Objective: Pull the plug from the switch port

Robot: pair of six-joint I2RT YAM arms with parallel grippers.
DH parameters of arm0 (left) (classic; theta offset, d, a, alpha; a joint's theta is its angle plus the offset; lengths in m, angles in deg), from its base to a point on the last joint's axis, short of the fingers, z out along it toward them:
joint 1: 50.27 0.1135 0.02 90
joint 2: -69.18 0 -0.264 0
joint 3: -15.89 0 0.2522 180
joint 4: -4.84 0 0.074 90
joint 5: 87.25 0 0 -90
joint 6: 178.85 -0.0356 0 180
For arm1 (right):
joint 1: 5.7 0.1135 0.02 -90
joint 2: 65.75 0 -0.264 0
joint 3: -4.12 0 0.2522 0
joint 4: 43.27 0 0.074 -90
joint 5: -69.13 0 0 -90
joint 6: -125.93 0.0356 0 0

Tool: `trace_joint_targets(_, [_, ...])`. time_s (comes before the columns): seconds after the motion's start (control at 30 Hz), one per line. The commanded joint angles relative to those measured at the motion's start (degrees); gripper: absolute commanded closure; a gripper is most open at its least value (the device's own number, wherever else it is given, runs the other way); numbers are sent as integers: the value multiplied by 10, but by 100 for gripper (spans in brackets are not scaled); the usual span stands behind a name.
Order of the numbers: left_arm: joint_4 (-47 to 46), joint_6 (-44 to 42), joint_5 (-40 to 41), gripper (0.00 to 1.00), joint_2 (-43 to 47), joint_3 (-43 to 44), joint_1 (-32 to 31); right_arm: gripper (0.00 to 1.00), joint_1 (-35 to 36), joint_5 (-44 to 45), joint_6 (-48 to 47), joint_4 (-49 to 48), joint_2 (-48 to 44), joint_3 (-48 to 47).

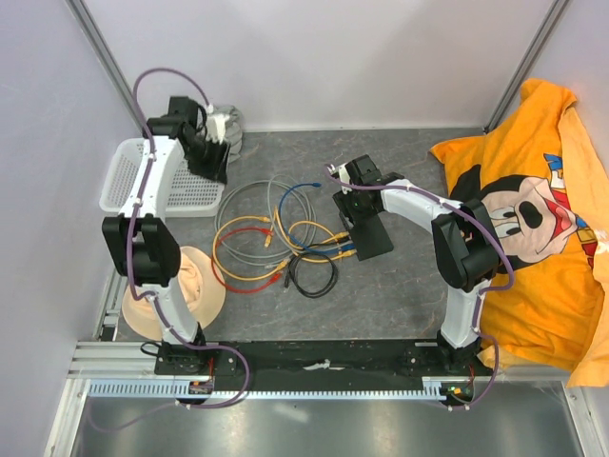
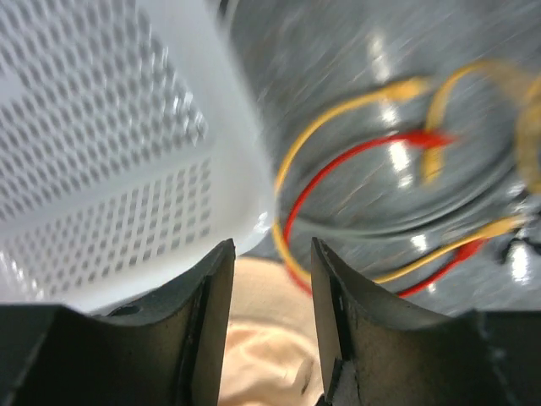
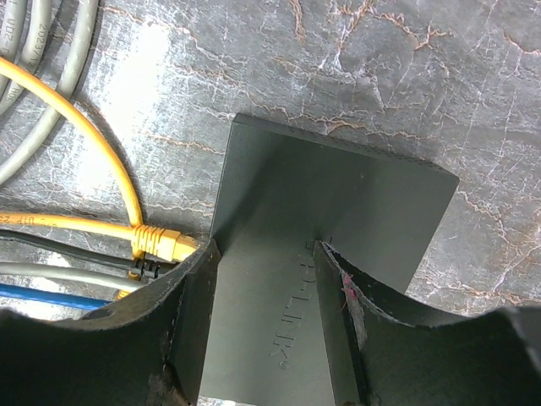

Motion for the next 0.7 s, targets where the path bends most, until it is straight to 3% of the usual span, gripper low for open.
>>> trace_joint_targets(0.0, [-64,27,-313,51,68,92,-17,42,9,15,-10,43,60,30])
trace_joint_targets(0.03, [-88,36,-374,51,80,73,-17,41,9,17,-10,42,57,30])
trace_joint_targets(0.1, [-235,96,-456,46,105,26,-28,41,9,19,-10,45,53,30])
trace_joint_targets(0.17, [-323,166,-481,45,96,-11,-49,41,9,20,-12,48,47,30])
trace_joint_targets(0.3, [-325,230,-496,45,-1,27,-82,40,8,16,-16,56,16,21])
trace_joint_targets(0.53, [-334,242,-475,47,-63,-12,-174,40,9,12,-42,95,-54,15])
trace_joint_targets(0.67, [-372,288,-480,49,-96,-50,-185,50,8,12,-55,120,-74,50])
